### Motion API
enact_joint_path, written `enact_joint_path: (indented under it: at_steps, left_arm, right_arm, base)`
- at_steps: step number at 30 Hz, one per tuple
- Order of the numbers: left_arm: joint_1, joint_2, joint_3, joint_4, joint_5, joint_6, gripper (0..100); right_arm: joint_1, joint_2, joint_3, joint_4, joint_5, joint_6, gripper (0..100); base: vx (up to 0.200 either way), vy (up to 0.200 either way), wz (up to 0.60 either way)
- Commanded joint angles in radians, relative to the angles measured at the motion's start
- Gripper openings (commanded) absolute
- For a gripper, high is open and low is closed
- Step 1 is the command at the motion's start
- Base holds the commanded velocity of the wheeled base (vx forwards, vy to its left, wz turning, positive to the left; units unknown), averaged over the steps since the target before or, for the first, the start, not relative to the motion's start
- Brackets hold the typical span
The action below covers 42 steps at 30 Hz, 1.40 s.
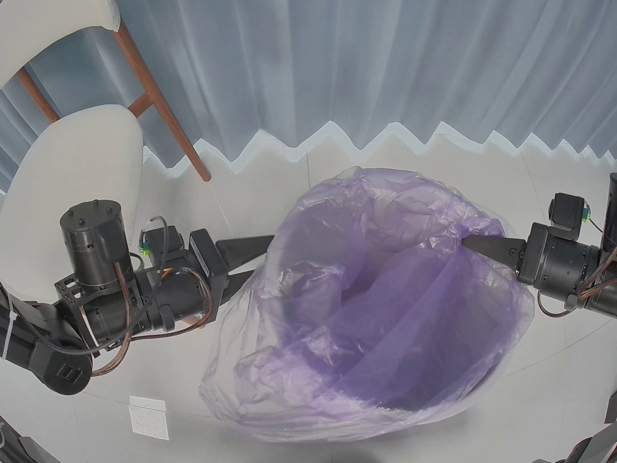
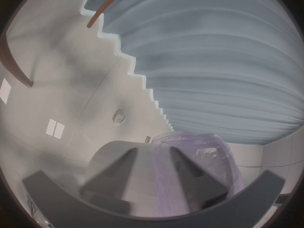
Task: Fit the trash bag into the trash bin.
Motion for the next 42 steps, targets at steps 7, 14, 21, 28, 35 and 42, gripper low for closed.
enact_joint_path:
  at_steps: [7, 14, 21, 28, 35, 42]
  left_arm:
    - [0.098, -0.111, 0.036, -0.034, 0.063, -0.001, 100]
    - [0.029, -0.149, 0.035, -0.062, 0.065, 0.002, 100]
    - [-0.118, -0.103, 0.027, -0.06, 0.164, 0.093, 100]
    - [-0.198, -0.059, -0.015, -0.059, 0.242, 0.128, 100]
    - [-0.236, -0.065, -0.01, -0.06, 0.242, 0.097, 100]
    - [-0.328, -0.053, -0.021, -0.062, 0.262, 0.044, 100]
  right_arm:
    - [-0.087, 0.083, -0.017, -0.003, -0.158, -0.003, 0]
    - [-0.087, 0.151, -0.036, -0.042, -0.267, 0.027, 0]
    - [-0.087, 0.22, -0.042, -0.173, -0.325, 0.073, 0]
    - [-0.081, 0.27, -0.048, -0.289, -0.333, 0.07, 0]
    - [-0.078, 0.332, -0.056, -0.401, -0.377, 0.067, 0]
    - [-0.06, 0.356, -0.05, -0.448, -0.391, 0.047, 0]
  base:
    - [0.0, 0.0, 0.0]
    - [0.0, 0.0, 0.0]
    - [0.0, 0.0, 0.0]
    - [0.0, 0.0, 0.0]
    - [0.0, 0.0, 0.0]
    - [0.0, 0.0, 0.0]
